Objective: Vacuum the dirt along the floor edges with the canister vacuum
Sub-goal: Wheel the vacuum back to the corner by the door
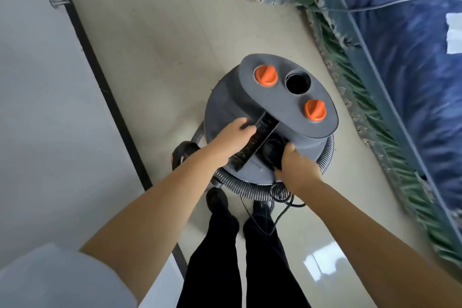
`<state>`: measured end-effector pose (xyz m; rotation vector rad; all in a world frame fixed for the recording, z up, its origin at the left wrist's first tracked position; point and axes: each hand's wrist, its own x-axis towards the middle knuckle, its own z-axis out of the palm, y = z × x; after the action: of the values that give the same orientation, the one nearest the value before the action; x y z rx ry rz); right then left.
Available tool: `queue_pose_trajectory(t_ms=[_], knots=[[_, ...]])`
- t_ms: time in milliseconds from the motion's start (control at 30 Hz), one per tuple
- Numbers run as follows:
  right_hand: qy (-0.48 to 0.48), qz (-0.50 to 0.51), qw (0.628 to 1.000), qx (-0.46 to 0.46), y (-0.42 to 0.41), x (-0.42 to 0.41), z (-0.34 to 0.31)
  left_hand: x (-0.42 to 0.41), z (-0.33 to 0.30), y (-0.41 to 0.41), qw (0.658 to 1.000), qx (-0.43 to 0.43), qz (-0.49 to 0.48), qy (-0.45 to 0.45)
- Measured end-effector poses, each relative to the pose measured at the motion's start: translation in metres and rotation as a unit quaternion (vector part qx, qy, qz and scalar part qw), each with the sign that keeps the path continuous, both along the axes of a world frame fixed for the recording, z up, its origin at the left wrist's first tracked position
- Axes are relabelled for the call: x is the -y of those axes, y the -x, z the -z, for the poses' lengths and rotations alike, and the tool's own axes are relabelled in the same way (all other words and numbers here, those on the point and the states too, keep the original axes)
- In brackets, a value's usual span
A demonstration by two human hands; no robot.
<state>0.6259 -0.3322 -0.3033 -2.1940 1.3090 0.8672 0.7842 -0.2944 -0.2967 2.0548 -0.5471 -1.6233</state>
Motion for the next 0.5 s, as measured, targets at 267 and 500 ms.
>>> queue_pose_trajectory(t_ms=[267, 500], knots=[[0.027, -0.038, 0.997, 0.054, -0.039, 0.003, 0.003, 0.003, 0.026, -0.015, 0.993, 0.097, 0.058, -0.028], [-0.015, -0.036, 0.992, 0.120, -0.027, 0.014, 0.007, 0.021, 0.032, -0.033, 0.904, 0.255, 0.337, 0.070]])
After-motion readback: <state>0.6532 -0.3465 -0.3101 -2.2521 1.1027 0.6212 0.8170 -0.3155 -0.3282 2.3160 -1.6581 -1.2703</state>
